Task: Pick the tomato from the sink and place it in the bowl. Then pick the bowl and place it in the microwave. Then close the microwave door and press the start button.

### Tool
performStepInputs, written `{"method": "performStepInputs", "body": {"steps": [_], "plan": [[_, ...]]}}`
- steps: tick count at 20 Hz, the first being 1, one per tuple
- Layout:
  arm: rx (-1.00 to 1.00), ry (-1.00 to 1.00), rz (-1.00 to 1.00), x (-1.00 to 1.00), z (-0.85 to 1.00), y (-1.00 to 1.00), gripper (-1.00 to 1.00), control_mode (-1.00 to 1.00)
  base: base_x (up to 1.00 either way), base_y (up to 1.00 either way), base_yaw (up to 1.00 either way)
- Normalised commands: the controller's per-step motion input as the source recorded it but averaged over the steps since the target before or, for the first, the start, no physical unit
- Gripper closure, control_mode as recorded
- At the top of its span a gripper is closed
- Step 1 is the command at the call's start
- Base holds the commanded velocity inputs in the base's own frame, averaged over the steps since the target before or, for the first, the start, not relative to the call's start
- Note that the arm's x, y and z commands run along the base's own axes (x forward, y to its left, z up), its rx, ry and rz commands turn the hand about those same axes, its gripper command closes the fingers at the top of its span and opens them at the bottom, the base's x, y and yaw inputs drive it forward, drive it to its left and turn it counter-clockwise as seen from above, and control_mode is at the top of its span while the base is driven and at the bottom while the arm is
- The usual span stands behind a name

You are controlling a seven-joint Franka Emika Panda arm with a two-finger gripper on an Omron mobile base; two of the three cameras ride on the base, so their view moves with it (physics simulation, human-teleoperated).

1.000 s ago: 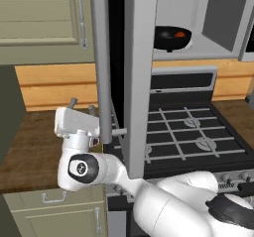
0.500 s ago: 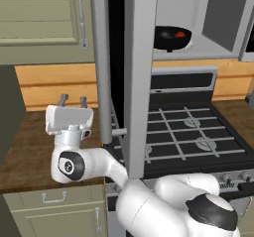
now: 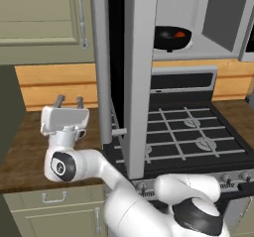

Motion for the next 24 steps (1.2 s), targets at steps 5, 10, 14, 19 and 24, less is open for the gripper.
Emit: {"method": "performStepInputs", "body": {"steps": [5, 10, 14, 19, 24], "plan": [[0.25, -0.16, -0.01, -0.06, 0.0, 0.0, -1.0, -1.0, 0.0, 0.0, 0.0], [0.25, -0.08, -0.03, -0.17, 0.21, -0.01, -1.0, -1.0, 0.0, 0.0, 0.0], [0.3, -0.04, -0.02, -0.25, 0.32, -0.11, -1.0, -1.0, 0.0, 0.0, 0.0], [0.23, -0.04, 0.0, -0.22, 0.3, -0.24, -1.0, -1.0, 0.0, 0.0, 0.0], [0.22, 0.0, 0.0, -0.11, 0.03, -0.43, -1.0, -1.0, 0.0, 0.0, 0.0]]}}
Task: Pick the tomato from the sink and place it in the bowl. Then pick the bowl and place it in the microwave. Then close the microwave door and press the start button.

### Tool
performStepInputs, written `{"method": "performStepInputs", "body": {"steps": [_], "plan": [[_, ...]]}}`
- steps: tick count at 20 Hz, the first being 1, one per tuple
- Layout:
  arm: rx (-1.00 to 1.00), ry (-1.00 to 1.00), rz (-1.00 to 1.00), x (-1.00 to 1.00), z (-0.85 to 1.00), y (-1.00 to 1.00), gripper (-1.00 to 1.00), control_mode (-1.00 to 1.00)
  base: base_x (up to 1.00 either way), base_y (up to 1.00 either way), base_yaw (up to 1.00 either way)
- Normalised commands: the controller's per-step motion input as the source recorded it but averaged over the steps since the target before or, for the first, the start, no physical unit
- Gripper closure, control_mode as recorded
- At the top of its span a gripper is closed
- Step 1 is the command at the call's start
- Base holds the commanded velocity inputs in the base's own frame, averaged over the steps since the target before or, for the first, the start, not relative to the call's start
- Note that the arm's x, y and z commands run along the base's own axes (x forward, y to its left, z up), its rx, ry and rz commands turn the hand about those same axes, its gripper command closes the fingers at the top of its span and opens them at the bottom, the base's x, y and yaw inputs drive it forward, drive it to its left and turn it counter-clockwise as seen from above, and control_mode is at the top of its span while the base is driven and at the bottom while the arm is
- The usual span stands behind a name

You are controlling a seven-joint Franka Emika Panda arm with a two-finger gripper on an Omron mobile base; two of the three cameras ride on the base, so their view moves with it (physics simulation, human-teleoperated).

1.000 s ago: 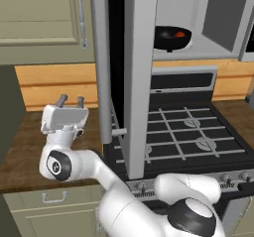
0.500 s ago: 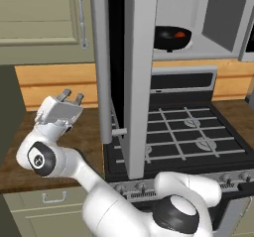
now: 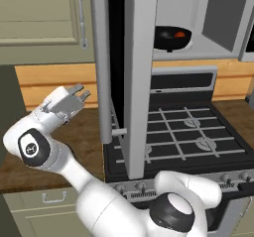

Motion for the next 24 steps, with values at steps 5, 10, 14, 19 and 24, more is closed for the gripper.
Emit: {"method": "performStepInputs", "body": {"steps": [5, 10, 14, 19, 24], "plan": [[0.2, 0.0, 0.02, -0.12, 0.0, -0.55, -1.0, -1.0, 0.0, 0.0, 0.0], [0.21, -0.02, 0.07, -0.16, 0.0, -0.58, -1.0, -1.0, 0.0, 0.0, 0.0], [0.17, -0.09, 0.12, -0.31, 0.1, -0.58, -1.0, -1.0, 0.0, 0.0, 0.0], [0.17, -0.1, 0.15, -0.31, 0.03, -0.62, -1.0, -1.0, 0.0, 0.0, 0.0], [0.17, -0.1, 0.21, -0.25, 0.0, -0.73, -1.0, -1.0, 0.0, 0.0, 0.0]]}}
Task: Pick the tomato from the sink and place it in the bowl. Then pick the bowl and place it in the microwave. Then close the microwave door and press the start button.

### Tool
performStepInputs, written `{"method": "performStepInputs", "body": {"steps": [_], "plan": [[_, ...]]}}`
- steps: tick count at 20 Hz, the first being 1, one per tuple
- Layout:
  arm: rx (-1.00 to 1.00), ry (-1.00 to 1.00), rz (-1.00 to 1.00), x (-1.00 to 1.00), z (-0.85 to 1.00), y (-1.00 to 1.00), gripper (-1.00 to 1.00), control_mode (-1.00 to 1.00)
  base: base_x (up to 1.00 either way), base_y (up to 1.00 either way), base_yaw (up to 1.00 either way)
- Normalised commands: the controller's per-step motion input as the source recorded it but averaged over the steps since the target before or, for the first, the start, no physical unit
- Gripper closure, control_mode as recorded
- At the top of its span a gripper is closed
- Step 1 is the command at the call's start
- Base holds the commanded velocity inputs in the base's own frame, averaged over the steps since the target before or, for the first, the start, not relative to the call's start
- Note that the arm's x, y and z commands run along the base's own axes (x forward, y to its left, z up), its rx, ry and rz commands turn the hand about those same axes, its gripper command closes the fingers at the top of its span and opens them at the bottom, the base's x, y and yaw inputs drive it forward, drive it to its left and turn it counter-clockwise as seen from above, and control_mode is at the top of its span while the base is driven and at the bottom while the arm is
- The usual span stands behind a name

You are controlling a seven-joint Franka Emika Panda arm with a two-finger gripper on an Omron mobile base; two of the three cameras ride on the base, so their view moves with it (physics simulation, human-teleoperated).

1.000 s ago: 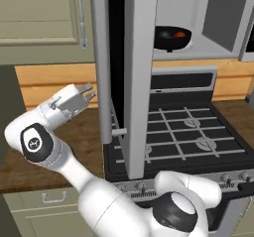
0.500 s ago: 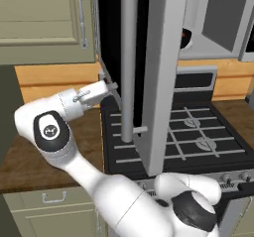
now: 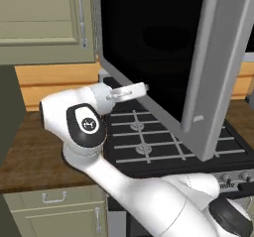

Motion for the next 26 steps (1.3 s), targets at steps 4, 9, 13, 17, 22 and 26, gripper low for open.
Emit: {"method": "performStepInputs", "body": {"steps": [4, 9, 13, 17, 22, 26], "plan": [[0.13, -0.14, 0.28, -0.25, 0.0, -0.8, -1.0, -1.0, 0.0, 0.0, 0.0], [0.07, -0.23, 0.34, -0.02, 0.0, -0.87, -1.0, -1.0, 0.0, 0.0, 0.0], [0.08, -0.21, 0.29, 0.0, 0.0, -0.86, -1.0, -1.0, 0.0, 0.0, 0.0], [0.13, -0.14, 0.25, 0.23, 0.02, -0.87, -1.0, -1.0, 0.0, 0.0, 0.0], [0.17, -0.03, 0.16, 0.67, 0.2, -0.76, -1.0, -1.0, 0.0, 0.0, 0.0], [0.13, 0.0, 0.07, 0.78, 0.18, -0.59, -1.0, -1.0, 0.0, 0.0, 0.0]]}}
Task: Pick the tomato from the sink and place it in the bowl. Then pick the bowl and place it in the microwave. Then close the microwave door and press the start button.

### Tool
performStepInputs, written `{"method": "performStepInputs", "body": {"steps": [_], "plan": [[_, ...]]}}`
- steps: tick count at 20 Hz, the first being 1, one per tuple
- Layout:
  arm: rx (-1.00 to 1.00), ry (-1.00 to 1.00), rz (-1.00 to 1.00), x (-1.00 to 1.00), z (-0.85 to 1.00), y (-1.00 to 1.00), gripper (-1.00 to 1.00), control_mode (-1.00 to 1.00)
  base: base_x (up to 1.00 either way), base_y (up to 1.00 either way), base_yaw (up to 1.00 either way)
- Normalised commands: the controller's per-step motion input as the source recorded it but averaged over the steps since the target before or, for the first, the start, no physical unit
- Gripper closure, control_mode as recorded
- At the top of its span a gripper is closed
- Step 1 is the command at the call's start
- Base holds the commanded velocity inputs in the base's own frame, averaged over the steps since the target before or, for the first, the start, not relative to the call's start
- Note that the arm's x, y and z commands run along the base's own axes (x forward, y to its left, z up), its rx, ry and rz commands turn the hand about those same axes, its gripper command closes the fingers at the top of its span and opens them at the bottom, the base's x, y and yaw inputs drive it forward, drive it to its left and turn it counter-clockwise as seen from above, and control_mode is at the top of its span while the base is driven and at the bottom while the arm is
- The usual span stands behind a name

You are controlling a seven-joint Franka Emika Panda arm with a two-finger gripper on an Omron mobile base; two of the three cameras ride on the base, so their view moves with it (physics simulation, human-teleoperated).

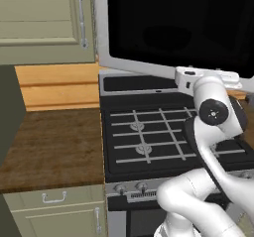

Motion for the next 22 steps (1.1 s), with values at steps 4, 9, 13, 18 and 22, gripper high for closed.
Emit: {"method": "performStepInputs", "body": {"steps": [4, 9, 13, 18, 22], "plan": [[0.11, 0.0, 0.03, 0.76, 0.11, -0.52, -1.0, -1.0, 0.0, 0.0, 0.0], [0.09, 0.0, 0.04, 0.7, 0.06, -0.47, -1.0, -1.0, 0.0, 0.0, 0.0], [0.09, 0.0, 0.03, 0.73, 0.04, -0.44, -1.0, -1.0, 0.0, 0.0, 0.0], [0.11, 0.0, 0.02, 0.82, 0.0, -0.36, -1.0, -1.0, 0.0, 0.0, 0.0], [0.13, 0.0, 0.01, 0.89, 0.0, -0.31, -1.0, -1.0, 0.0, 0.0, 0.0]]}}
